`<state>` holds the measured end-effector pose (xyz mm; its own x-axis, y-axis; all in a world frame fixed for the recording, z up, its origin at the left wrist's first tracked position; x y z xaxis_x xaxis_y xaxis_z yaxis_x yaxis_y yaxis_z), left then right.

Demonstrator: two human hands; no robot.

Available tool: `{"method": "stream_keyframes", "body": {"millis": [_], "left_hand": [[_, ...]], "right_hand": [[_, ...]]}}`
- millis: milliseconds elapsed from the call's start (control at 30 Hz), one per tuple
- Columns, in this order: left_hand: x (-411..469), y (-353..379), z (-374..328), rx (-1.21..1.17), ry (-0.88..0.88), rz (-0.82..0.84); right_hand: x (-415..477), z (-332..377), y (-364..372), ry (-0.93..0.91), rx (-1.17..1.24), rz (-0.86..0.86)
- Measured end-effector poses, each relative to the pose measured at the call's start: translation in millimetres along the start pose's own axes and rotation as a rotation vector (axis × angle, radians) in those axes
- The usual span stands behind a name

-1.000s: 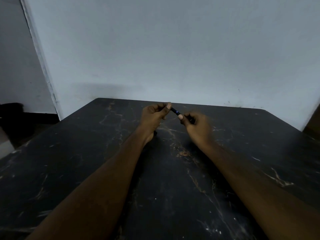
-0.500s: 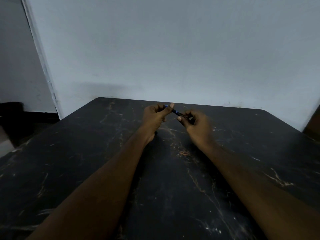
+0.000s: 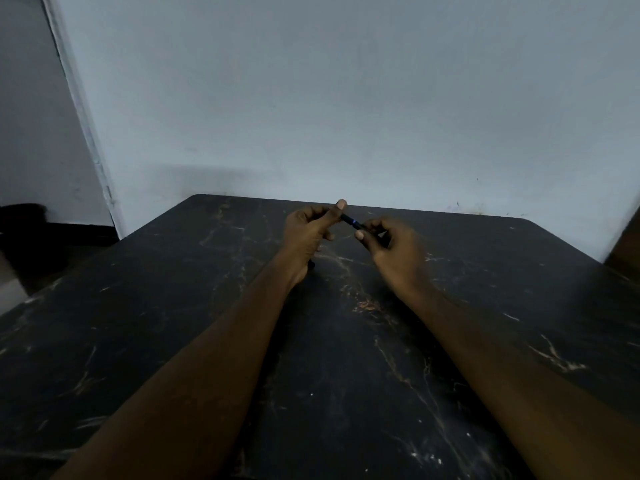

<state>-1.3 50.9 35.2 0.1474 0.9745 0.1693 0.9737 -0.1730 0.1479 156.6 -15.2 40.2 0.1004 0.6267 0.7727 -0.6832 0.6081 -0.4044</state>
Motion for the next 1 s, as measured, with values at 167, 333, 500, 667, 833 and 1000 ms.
{"method": "stream_keyframes", "body": {"millis": [167,333,500,667,833,1000], "left_hand": [[-0.3,-0.5,0.5,0.016,0.022,-0.004],[0.1,2.0,-0.5,-0.027,0.035,0.071],[0.7,4.9,1.3,-0.082,-0.035,0.151],[1.6,1.4,4.6,0.007,-0.027,0.017],[4.5,-1.1,7.9,0.02,-0.008,-0.025],[3.9,5.0,4.9,-0.024,-0.001,0.078]], "right_hand": [[-0.2,-2.0,1.0,0.006,0.019,-0.01],[-1.0,-3.7,0.8,0.031,0.029,-0.029],[0.0,-4.0,1.1,0.04,0.016,-0.02],[0.4,-0.4,0.1,-0.01,-0.004,-0.017],[0.9,-4.7,2.7,0.006,-0.017,-0.012],[-0.6,-9.5,5.2,0.04,0.0,0.014]]}}
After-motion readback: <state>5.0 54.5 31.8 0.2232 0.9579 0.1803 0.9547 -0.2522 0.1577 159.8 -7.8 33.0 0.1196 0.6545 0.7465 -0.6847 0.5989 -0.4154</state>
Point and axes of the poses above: each hand's wrist, its own x-axis towards the middle knuckle, its own y-axis out of the palm, z = x × y, the point moved 6 cm from there along x, towards the middle knuckle, and after that the axes turned 8 degrees about -y, right-handed, at the moved point
